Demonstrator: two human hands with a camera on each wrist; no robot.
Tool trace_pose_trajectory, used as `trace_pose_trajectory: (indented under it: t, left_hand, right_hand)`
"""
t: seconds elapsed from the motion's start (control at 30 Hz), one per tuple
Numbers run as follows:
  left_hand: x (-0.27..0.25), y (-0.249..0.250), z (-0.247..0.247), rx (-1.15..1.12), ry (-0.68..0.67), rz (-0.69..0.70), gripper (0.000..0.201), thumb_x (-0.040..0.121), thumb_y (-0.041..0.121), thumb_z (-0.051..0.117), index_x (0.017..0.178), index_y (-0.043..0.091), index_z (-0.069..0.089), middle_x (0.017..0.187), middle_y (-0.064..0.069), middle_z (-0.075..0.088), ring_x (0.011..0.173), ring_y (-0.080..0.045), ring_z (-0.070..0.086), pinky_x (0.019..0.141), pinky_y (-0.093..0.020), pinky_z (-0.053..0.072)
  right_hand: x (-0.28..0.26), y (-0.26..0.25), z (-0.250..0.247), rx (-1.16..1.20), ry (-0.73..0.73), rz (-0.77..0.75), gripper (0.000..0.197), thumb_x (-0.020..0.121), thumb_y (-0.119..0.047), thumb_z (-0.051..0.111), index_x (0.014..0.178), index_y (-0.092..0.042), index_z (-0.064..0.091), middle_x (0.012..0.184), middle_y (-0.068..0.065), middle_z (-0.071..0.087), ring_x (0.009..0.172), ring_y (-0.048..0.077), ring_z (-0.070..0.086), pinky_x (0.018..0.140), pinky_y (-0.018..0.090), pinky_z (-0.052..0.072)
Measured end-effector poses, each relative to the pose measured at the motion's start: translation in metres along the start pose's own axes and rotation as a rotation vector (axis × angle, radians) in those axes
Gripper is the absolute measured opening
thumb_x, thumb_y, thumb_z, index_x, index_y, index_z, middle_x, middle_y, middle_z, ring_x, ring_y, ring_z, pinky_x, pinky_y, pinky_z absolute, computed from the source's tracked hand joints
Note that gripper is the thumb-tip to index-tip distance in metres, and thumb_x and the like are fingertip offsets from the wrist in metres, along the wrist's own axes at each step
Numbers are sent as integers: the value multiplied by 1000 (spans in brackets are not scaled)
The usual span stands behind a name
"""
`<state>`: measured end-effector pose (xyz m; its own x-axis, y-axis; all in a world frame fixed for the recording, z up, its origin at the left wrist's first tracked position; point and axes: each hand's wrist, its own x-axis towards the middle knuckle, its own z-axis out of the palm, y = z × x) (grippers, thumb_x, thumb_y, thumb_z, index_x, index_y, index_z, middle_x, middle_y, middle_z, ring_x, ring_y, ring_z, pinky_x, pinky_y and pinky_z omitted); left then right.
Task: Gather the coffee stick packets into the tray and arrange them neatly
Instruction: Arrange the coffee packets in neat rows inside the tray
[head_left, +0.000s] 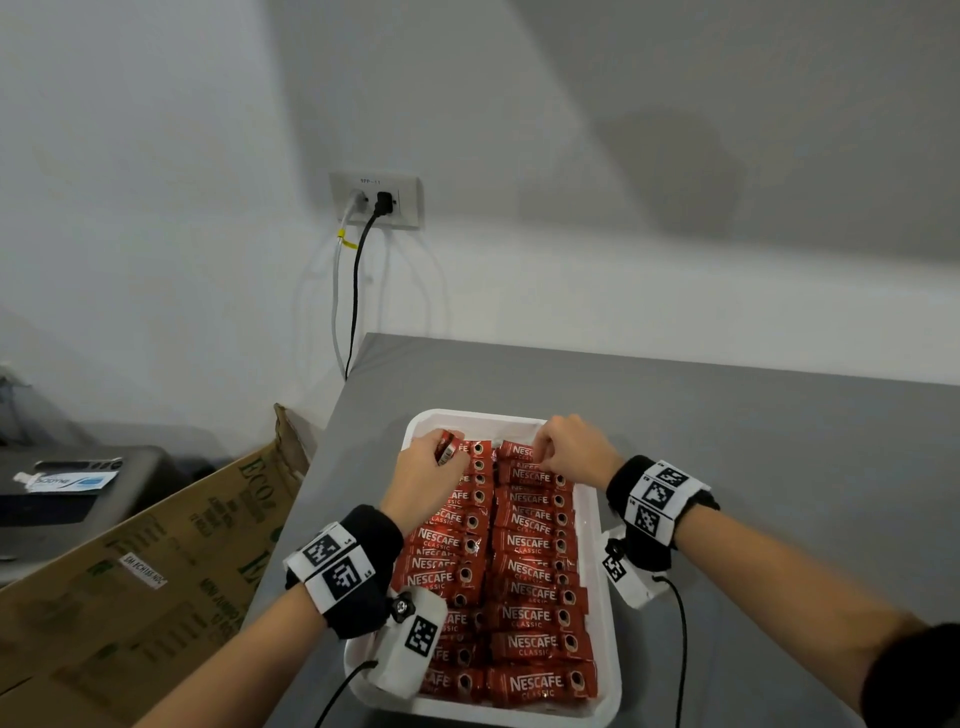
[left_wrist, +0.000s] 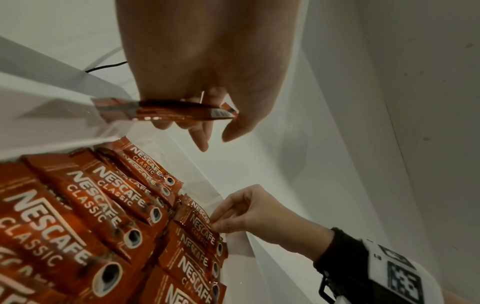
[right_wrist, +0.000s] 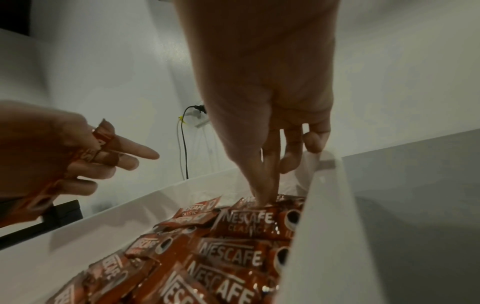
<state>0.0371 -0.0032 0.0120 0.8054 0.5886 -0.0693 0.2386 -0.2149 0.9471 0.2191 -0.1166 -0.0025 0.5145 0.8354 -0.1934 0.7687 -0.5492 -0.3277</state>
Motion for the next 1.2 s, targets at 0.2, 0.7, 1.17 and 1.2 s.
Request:
trace_pose_trajectory:
  t: [0.2,0.7,1.17,1.2]
  left_hand:
    - [7,5,5,-246,147,5,22,99,12,34,99,19,55,87,-7,56,65,-10,50,56,-21,44]
    - [-1,14,-14,-427,30,-134,26,96,27,49,100,4,61,71,-14,68,58,-21,66,58,-28,57]
    - [17,-7,-34,173,217,-126,18,88,19,62,105,13,61,94,-2,58,89,-19,59,72,-28,51]
    - [16,-11,-37,315,247,-99,21,87,21,64,107,15,62,103,-3,57,101,-21,56,84,-32,49]
  right_hand:
    - [-17,-26,-14,384,132,-84,21,95,-24,55,111,-15,66,107,1,68,84,4,60,72,12,47]
    - [-37,-55,5,620,178,-188,19,85,-12,68,104,-9,73,81,-16,64,67,-16,57,65,4,41]
    - [5,-56,12,385,84,-8,14,85,-11,68,96,-4,74,99,8,72,81,9,61,68,8,41]
    - [10,-57,18,371,52,6,14,85,-10,68,96,-3,74,99,9,72,81,9,60,71,13,42]
